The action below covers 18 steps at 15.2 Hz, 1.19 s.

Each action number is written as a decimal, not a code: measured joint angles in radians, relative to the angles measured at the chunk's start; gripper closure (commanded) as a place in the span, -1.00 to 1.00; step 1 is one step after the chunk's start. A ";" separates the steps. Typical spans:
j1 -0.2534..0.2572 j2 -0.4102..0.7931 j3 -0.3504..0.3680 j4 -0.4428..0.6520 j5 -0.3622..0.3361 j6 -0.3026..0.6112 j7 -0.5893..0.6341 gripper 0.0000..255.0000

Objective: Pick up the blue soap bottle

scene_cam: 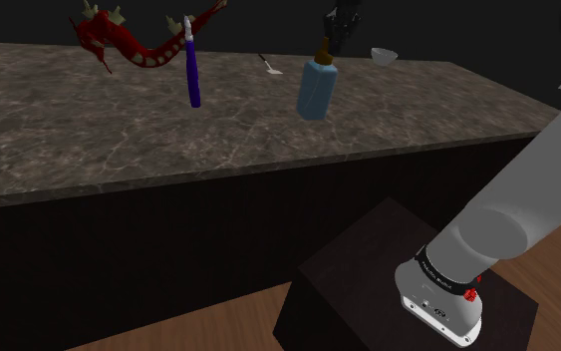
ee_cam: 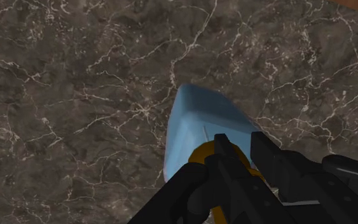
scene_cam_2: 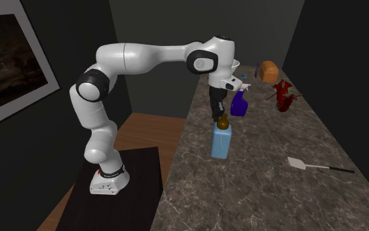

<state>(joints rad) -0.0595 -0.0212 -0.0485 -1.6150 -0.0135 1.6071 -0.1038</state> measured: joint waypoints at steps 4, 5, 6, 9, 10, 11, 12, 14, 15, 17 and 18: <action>0.000 0.000 0.000 0.000 0.000 0.001 0.000 1.00; 0.000 0.000 0.000 0.000 0.000 0.001 0.000 1.00; 0.000 0.000 0.000 0.000 0.000 0.001 0.000 1.00; 0.000 0.005 0.000 0.019 0.000 -0.015 0.000 1.00; 0.000 0.009 0.000 0.035 0.000 -0.025 0.000 1.00; 0.000 0.011 0.000 0.049 0.000 -0.038 -0.001 1.00; 0.000 0.015 0.000 0.071 0.001 -0.055 -0.002 1.00; -0.001 0.026 -0.001 0.113 0.001 -0.087 -0.003 1.00; 0.000 0.032 0.000 0.135 0.001 -0.103 -0.002 1.00; -0.001 0.042 -0.001 0.173 0.002 -0.132 -0.003 1.00; -0.001 0.048 -0.001 0.195 0.002 -0.148 -0.004 1.00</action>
<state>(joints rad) -0.0608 0.0266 -0.0498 -1.4197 -0.0112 1.4594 -0.1082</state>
